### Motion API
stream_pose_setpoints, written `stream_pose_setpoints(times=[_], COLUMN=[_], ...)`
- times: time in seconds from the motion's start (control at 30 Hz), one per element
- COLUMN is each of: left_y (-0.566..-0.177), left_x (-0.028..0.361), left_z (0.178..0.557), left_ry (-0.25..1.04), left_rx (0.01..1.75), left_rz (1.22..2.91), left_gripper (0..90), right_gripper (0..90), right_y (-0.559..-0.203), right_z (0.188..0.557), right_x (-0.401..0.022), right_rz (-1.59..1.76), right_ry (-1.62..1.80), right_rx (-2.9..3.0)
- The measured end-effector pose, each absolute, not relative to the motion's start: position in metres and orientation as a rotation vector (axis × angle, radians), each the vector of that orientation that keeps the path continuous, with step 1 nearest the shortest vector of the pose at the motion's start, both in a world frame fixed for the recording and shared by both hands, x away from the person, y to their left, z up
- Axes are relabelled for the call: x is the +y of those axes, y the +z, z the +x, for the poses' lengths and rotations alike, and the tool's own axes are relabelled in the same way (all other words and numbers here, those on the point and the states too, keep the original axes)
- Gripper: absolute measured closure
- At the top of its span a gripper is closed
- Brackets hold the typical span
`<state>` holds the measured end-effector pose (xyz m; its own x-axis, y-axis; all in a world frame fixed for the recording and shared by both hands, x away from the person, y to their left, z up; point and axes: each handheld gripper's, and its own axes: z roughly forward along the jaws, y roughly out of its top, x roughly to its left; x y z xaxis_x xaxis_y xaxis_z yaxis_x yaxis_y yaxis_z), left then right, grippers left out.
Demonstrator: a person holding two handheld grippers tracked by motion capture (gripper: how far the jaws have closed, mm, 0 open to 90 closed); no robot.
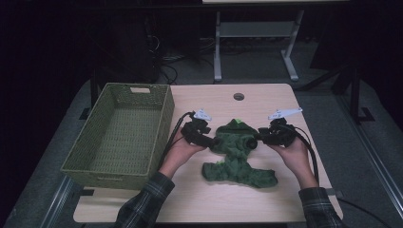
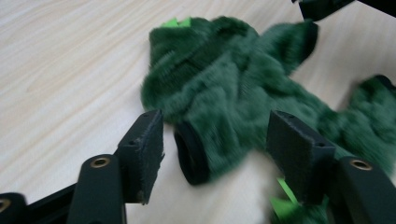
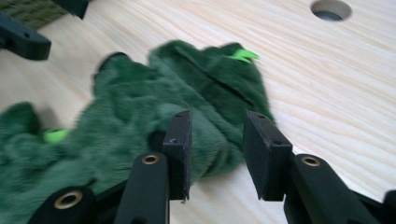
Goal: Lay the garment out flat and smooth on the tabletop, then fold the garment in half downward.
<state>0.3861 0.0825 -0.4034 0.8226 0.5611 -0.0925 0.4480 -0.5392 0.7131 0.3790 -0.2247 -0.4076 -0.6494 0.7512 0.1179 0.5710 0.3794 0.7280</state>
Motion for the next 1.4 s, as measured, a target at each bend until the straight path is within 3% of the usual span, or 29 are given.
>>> stream_pose_setpoints(times=[0.43, 0.8, 1.4], left_y=[-0.417, -0.443, -0.467], left_x=[0.107, 0.124, 0.131], left_z=[0.322, 0.286, 0.268], left_ry=[0.243, 0.266, 0.257], left_rx=[0.705, 0.715, 0.721], left_rz=[2.261, 2.272, 2.371], left_gripper=[14.9, 12.9, 12.6], right_gripper=[63.0, 65.1, 70.2], right_y=[-0.398, -0.398, -0.413], right_z=[0.349, 0.329, 0.302], right_x=[-0.199, -0.171, -0.097], right_rz=[1.049, 0.961, 0.735], right_ry=[1.195, 1.233, 1.261], right_rx=[2.442, 2.504, 2.678])
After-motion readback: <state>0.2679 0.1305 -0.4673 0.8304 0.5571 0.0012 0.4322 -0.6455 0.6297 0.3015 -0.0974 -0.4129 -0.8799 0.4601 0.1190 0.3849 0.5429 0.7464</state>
